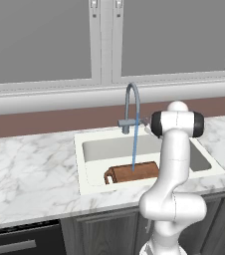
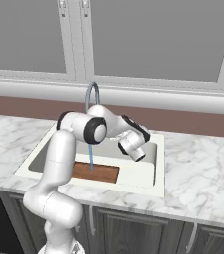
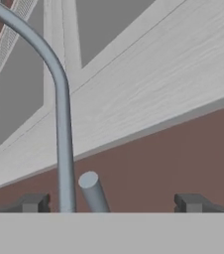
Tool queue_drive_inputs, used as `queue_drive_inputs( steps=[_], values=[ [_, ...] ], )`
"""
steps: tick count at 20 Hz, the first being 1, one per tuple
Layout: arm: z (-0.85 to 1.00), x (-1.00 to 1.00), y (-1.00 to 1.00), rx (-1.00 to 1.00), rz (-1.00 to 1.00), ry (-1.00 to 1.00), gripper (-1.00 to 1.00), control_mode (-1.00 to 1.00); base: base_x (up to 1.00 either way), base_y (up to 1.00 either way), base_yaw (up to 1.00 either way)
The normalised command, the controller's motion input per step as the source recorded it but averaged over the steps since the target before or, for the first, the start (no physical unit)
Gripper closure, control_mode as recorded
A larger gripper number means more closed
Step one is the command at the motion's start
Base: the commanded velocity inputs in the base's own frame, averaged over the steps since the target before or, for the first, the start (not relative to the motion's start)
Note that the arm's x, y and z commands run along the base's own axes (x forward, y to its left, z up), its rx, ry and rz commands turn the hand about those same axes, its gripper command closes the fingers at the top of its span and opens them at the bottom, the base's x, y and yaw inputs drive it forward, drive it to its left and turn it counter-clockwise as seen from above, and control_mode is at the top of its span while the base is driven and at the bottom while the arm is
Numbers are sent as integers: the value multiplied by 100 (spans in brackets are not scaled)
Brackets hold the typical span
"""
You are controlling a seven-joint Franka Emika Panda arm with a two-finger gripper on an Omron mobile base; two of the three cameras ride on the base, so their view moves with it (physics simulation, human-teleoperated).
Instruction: Turn on the sink faucet with hot water and rinse the cutting board for ten seconds, then turn off the faucet. Push the cutting board to reach the water if necessary.
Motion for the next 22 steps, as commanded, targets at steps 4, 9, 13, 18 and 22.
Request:
queue_drive_inputs(
  steps=[4, 9, 13, 18, 22],
  values=[
    [-1, 0, 0, 0, 3, -3, -100, -100, 0, 0, 0],
    [0, 0, 2, 0, 4, -13, -100, -100, 0, 0, 0],
    [0, 0, 20, -3, 7, -2, -100, -100, 0, 0, 0],
    [0, 0, 7, -1, 5, 0, -100, -100, 0, 0, 0],
    [0, 0, 0, 0, 4, 0, -100, -100, 0, 0, 0]
  ],
)
